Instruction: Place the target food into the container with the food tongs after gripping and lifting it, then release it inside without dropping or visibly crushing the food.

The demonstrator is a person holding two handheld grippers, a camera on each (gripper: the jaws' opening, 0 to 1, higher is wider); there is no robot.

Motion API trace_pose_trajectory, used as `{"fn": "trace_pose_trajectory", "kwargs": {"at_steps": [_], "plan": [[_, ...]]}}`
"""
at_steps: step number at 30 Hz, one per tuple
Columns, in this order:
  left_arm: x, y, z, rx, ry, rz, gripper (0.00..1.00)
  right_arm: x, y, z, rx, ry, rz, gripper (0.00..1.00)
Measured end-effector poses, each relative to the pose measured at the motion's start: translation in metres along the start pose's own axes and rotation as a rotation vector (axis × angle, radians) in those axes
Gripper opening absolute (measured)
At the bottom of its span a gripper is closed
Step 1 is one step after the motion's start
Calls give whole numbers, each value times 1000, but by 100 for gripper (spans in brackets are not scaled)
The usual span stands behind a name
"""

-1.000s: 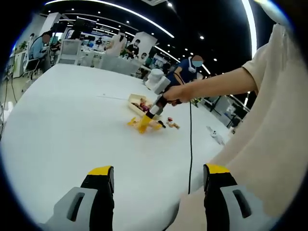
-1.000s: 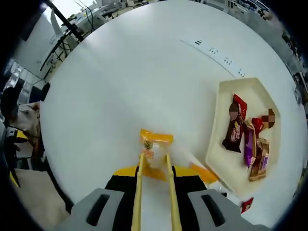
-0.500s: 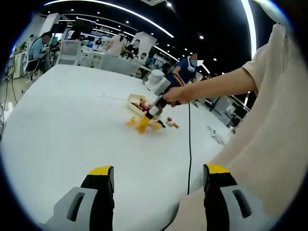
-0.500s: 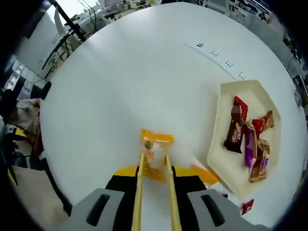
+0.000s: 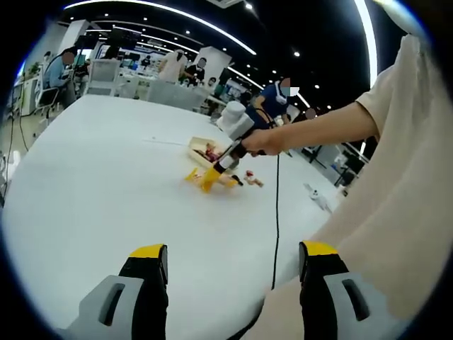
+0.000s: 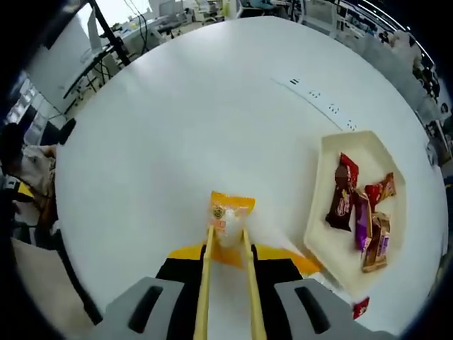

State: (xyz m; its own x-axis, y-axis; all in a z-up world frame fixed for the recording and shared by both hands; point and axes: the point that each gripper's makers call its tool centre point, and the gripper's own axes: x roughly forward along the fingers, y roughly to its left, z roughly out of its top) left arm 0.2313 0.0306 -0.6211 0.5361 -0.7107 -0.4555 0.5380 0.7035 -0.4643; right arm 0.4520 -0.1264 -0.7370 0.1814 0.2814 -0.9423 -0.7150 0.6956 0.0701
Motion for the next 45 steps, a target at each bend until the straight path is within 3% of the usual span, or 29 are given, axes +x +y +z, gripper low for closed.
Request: {"fn": "trace_pose_trajectory", "kwargs": {"at_steps": [18, 45], "plan": [[2, -7, 1, 15, -5, -13, 75, -22, 4, 9, 53, -68, 30, 24], [15, -35, 5, 59, -10, -29, 76, -70, -24, 22, 78, -212, 2, 24]]}}
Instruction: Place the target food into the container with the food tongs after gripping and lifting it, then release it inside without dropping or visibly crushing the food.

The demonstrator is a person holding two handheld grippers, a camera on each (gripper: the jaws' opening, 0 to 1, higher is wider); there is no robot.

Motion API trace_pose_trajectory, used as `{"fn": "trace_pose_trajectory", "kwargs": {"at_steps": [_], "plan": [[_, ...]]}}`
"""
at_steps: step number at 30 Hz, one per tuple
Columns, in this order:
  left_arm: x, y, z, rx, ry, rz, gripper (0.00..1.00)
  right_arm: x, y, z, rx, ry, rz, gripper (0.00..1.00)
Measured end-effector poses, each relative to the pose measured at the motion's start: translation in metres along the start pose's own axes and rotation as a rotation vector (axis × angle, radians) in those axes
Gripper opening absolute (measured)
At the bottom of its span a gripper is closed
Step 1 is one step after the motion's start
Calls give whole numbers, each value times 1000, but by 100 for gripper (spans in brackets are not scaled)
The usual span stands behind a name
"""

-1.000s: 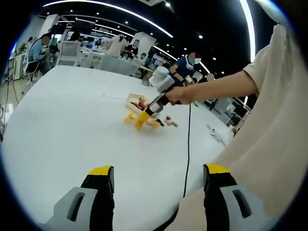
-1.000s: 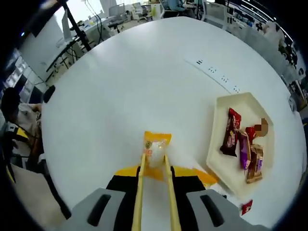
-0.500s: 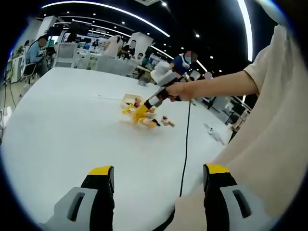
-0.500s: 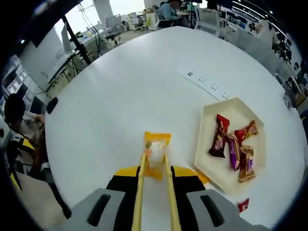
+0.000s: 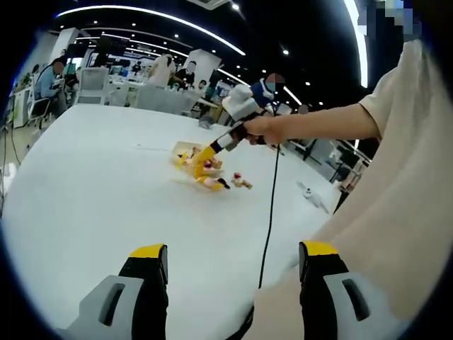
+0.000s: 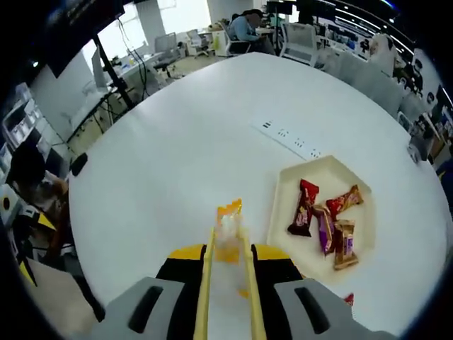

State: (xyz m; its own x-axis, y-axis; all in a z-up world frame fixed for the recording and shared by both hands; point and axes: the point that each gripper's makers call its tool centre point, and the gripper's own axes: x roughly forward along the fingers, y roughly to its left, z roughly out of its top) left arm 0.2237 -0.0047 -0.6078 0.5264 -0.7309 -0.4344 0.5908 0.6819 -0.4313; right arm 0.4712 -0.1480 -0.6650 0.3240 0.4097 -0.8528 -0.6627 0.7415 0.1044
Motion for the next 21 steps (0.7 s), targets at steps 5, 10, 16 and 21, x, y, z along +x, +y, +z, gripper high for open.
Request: {"fn": "trace_pose_trajectory", "kwargs": {"at_steps": [5, 10, 16, 21], "plan": [[2, -5, 2, 8, -4, -1, 76, -4, -4, 1, -9, -2, -2, 24], [2, -7, 2, 8, -5, 2, 76, -5, -5, 2, -16, -12, -6, 24], [2, -8, 0, 8, -1, 4, 76, -4, -7, -3, -24, 0, -7, 24], [2, -8, 0, 3, 0, 4, 76, -3, -10, -10, -15, 8, -8, 24]]}}
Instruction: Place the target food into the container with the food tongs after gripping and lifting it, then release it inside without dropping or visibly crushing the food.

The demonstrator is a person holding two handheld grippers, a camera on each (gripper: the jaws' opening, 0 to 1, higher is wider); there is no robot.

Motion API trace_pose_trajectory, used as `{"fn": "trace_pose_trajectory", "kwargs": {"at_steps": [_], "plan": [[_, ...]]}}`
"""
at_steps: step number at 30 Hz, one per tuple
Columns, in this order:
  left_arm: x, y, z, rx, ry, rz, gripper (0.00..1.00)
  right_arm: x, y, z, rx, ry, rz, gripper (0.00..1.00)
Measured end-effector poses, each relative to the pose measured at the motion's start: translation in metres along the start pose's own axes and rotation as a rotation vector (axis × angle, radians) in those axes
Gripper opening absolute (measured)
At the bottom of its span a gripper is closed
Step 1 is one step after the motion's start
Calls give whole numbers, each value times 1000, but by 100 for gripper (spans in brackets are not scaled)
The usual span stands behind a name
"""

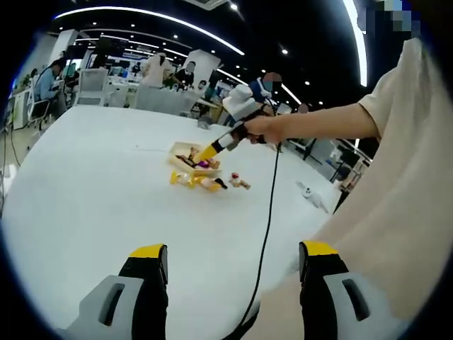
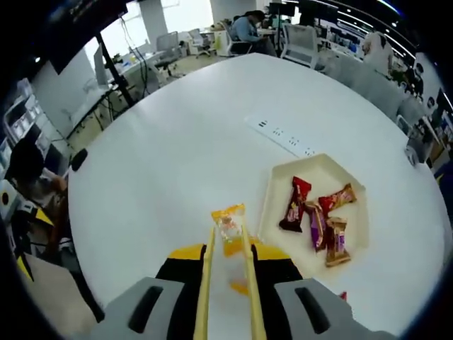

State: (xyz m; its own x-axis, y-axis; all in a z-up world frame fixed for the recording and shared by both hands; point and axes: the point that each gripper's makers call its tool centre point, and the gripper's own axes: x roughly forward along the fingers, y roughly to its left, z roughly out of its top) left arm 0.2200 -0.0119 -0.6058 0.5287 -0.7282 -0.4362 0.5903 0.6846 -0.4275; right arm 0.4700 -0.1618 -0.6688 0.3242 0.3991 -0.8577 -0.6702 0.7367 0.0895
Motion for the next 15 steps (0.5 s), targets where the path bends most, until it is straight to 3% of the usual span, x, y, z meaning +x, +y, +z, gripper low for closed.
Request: {"fn": "trace_pose_trajectory", "kwargs": {"at_steps": [15], "plan": [[-3, 10, -8, -45, 25, 27, 76, 39, 2, 0, -147, 112, 23, 25]]}}
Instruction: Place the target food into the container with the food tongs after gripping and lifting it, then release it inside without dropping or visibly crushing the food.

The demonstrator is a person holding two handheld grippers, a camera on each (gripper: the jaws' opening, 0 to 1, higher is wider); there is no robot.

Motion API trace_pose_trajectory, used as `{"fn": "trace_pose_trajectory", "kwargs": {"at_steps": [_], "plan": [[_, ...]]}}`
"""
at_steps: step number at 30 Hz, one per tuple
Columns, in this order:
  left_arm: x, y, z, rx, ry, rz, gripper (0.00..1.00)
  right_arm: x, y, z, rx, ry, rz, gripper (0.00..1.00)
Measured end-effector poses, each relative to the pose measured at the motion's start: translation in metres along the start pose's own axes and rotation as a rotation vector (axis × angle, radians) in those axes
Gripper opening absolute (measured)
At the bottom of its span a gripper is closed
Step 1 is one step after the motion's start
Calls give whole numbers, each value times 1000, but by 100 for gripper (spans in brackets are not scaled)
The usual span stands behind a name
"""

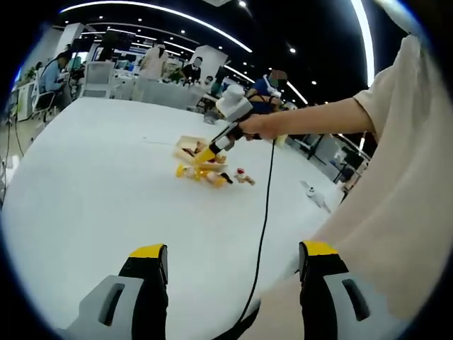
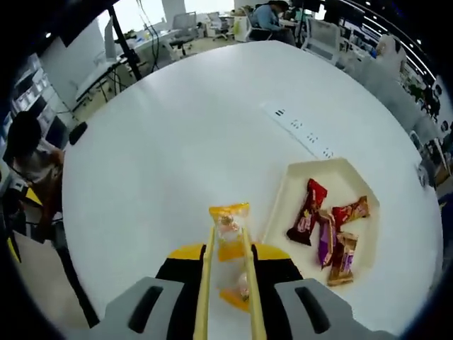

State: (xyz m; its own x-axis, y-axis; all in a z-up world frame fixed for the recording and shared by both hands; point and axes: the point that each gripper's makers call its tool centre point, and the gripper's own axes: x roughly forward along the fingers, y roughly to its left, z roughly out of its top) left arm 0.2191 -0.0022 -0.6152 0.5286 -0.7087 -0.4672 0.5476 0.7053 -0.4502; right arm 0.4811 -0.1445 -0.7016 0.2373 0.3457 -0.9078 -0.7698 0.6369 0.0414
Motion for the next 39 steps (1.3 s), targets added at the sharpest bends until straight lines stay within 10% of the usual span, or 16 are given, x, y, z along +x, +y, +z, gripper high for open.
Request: {"fn": "trace_pose_trajectory", "kwargs": {"at_steps": [18, 39], "plan": [[16, 15, 8, -46, 9, 22, 75, 32, -1, -18, -45, 149, 99, 26], [21, 15, 6, -54, 21, 25, 75, 34, 8, -18, -64, 124, 115, 24]]}}
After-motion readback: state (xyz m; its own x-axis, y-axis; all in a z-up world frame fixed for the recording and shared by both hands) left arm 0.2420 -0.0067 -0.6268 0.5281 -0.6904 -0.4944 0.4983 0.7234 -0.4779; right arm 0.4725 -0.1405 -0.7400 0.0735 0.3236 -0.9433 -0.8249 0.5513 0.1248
